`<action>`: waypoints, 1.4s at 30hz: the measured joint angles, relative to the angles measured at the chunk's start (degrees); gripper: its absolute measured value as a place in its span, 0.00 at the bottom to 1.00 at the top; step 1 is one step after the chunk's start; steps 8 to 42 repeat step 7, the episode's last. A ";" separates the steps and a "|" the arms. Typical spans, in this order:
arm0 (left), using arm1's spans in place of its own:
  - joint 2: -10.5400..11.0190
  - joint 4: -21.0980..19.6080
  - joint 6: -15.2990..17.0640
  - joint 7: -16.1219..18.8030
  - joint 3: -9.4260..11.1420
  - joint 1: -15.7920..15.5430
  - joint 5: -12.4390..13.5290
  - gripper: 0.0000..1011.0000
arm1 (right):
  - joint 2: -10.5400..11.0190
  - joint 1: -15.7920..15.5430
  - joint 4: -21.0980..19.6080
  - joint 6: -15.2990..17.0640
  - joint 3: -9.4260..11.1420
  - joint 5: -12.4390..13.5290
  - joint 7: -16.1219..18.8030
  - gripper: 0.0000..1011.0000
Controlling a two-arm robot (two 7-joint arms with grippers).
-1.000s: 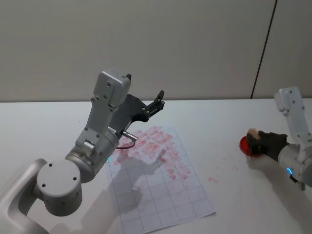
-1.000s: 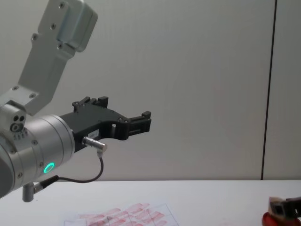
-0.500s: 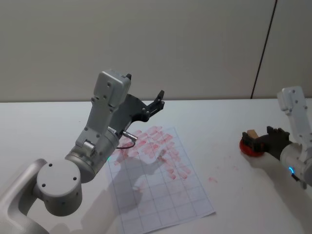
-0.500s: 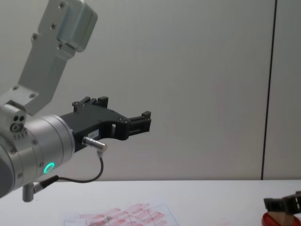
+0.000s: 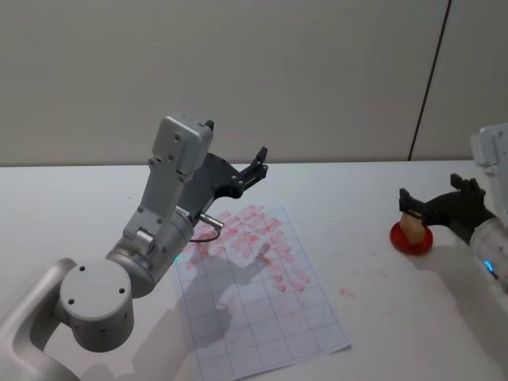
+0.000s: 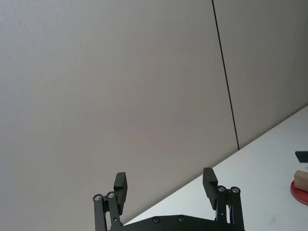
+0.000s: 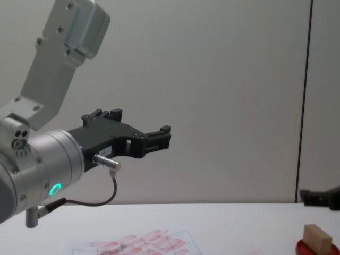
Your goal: Use the one hand to pick up the stamp and affix it onto the A4 paper.
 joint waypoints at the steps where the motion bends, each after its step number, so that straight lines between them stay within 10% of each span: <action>1: 0.00 0.00 0.00 0.00 0.00 0.00 0.00 0.99 | 0.19 -0.21 -0.37 -0.48 0.11 -0.03 0.04 0.99; 7: 0.00 0.00 0.00 0.00 0.00 0.00 0.00 0.99 | 1.37 -1.48 -2.60 -4.82 0.95 -0.13 0.36 0.99; 42: 0.00 0.00 0.00 0.00 0.00 0.00 0.00 0.99 | 1.37 -1.48 -2.60 -4.82 0.95 -0.13 0.36 0.99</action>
